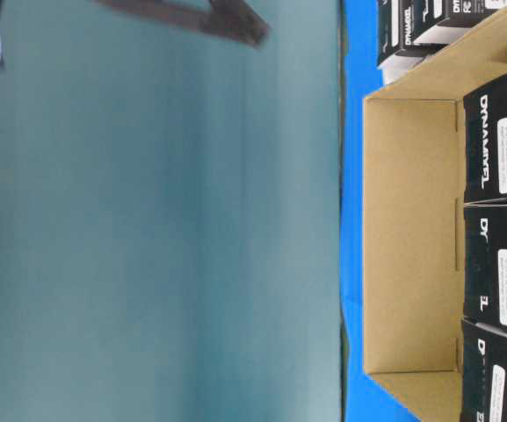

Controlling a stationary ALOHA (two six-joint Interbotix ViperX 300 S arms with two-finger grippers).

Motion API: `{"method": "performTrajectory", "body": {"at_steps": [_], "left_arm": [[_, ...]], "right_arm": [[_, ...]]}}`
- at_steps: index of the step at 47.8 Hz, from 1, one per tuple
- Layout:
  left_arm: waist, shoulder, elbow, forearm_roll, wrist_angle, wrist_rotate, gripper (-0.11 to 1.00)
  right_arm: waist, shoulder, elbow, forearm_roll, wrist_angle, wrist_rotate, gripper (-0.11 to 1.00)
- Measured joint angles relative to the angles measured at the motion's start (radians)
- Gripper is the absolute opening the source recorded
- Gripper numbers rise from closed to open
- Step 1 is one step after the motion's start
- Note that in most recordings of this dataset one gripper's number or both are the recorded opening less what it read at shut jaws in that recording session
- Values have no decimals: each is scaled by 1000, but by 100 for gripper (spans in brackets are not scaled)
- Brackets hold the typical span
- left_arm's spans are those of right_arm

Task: Pick the box from inside the cardboard box.
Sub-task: 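Move the right gripper over the cardboard box toward the upper-right black box, then lower the open right gripper around the black DYNAMIXEL box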

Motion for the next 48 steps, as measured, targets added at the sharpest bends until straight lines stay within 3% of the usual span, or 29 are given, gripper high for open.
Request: {"method": "performTrajectory", "body": {"at_steps": [6,18,24,32,36,48], "left_arm": [[5,-26,-2,0,34,2,-4],[14,-49,-6,0,97,0,-4],[15,-49,-6,0,100,0,-4],[17,-51,-8,0,101,0,-4],[15,-51,-9,0,101,0,-4],[17,-48,-17,2,101,0,-4]], "right_arm": [[3,109,-103,0,130,-37,11],[8,272,-272,0,305,-192,17],[8,313,-305,0,321,-249,32],[8,336,-321,0,305,-282,80],[5,347,-319,0,284,-285,96],[-3,385,-302,0,178,-287,99]]}}
